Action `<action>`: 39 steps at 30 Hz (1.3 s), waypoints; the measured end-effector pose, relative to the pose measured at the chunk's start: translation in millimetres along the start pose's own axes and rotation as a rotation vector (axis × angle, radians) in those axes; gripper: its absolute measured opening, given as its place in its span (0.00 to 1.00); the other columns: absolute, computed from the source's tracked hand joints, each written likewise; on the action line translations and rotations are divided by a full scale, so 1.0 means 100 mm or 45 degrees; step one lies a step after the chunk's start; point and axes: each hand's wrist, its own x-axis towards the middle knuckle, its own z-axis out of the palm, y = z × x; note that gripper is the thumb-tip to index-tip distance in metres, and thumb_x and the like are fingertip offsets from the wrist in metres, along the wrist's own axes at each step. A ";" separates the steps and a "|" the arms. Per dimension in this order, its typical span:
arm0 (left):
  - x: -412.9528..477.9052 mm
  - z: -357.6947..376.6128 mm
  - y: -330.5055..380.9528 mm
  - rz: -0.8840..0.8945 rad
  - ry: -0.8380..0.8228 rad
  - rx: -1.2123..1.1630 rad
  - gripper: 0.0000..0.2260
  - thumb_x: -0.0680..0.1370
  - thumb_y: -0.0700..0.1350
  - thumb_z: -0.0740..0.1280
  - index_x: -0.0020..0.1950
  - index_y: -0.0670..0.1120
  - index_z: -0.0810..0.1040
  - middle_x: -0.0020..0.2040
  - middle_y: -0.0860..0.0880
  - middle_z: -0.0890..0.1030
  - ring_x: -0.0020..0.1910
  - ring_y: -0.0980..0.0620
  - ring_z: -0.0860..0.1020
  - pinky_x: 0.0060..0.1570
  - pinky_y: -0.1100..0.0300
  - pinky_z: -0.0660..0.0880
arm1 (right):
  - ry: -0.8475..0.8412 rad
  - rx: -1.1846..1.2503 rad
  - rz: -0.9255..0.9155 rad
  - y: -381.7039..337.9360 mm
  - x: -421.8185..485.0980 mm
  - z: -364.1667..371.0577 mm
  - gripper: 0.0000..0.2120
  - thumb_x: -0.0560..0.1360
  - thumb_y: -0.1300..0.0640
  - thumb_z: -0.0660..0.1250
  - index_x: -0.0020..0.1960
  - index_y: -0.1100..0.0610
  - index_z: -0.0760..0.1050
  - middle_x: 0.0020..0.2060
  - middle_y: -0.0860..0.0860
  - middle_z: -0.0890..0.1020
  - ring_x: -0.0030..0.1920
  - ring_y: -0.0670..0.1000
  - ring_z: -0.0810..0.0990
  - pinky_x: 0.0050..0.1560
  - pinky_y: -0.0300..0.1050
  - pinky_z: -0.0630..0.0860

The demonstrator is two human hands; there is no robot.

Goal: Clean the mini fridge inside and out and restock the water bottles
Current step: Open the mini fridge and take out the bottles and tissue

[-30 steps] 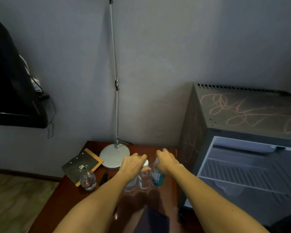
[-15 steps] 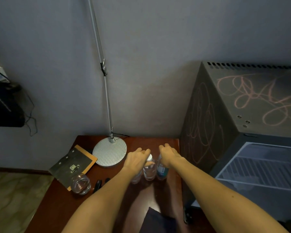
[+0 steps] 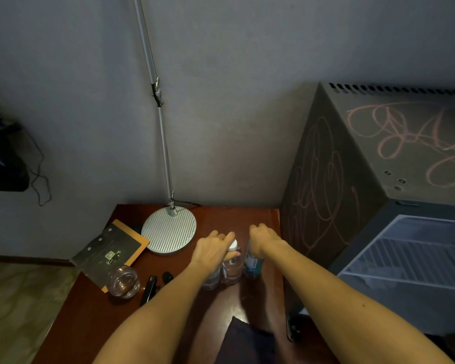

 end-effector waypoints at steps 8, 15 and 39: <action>-0.06 0.02 0.07 -0.038 -0.014 0.021 0.26 0.78 0.63 0.55 0.71 0.51 0.60 0.59 0.46 0.76 0.57 0.46 0.73 0.40 0.55 0.70 | 0.016 0.011 -0.019 0.05 -0.11 -0.06 0.32 0.74 0.57 0.68 0.73 0.58 0.58 0.68 0.60 0.65 0.68 0.62 0.69 0.64 0.52 0.72; -0.15 -0.19 0.11 -0.104 -0.040 0.034 0.30 0.78 0.62 0.57 0.76 0.54 0.52 0.65 0.45 0.71 0.63 0.44 0.70 0.55 0.47 0.72 | 0.125 -0.064 -0.052 0.04 -0.43 -0.21 0.33 0.73 0.57 0.69 0.73 0.57 0.57 0.68 0.60 0.64 0.68 0.63 0.67 0.63 0.53 0.70; -1.53 -1.24 2.00 0.352 0.225 -0.154 0.11 0.77 0.48 0.61 0.58 0.45 0.71 0.55 0.45 0.74 0.54 0.41 0.73 0.38 0.51 0.68 | 0.254 -0.100 0.242 1.45 -2.97 0.09 0.18 0.79 0.61 0.60 0.68 0.61 0.67 0.65 0.61 0.68 0.64 0.63 0.68 0.59 0.54 0.71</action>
